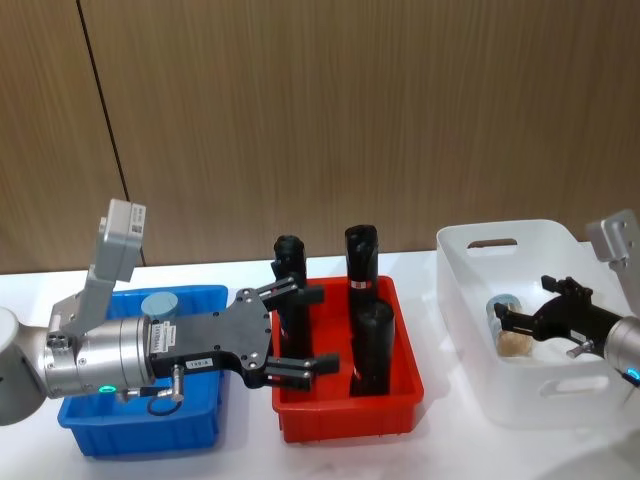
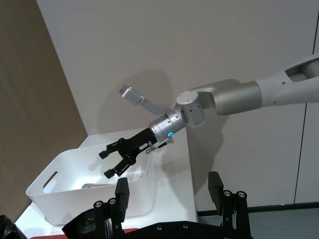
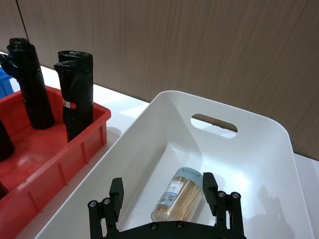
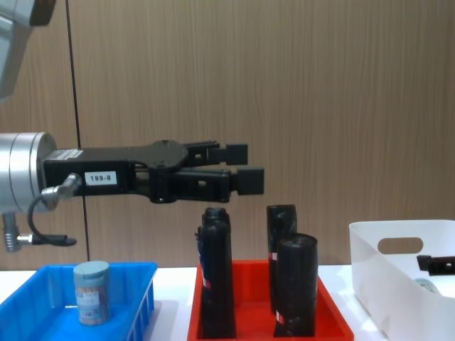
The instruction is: Pick the cotton swabs from the blue box and place them into the white box.
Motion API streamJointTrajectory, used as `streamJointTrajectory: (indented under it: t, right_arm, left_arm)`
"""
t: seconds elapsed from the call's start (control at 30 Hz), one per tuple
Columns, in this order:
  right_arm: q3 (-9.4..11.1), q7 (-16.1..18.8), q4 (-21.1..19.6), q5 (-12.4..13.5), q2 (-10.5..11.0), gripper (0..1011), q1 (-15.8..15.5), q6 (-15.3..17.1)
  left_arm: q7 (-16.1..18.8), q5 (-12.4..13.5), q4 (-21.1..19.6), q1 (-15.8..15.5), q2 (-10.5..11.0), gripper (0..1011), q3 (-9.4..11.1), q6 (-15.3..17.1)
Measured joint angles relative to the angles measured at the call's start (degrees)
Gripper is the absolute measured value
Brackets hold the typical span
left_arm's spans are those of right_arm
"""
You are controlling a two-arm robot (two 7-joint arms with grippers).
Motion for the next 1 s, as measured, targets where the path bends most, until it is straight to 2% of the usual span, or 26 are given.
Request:
streamJointTrajectory:
  t: [0.27, 1.0]
  right_arm:
    - [0.3, -1.9, -3.9, 0.1, -0.3, 1001, -2.7, -0.3]
    - [1.6, -10.1, -20.6, 1.4, -1.7, 1002, -14.0, -1.5]
  left_arm:
    - [3.9, 0.8, -1.2, 0.9, -0.1, 1004, 0.3, 0.1]
    - [20.6, 4.8, -6.2, 5.0, -0.5, 1004, 1.7, 0.5]
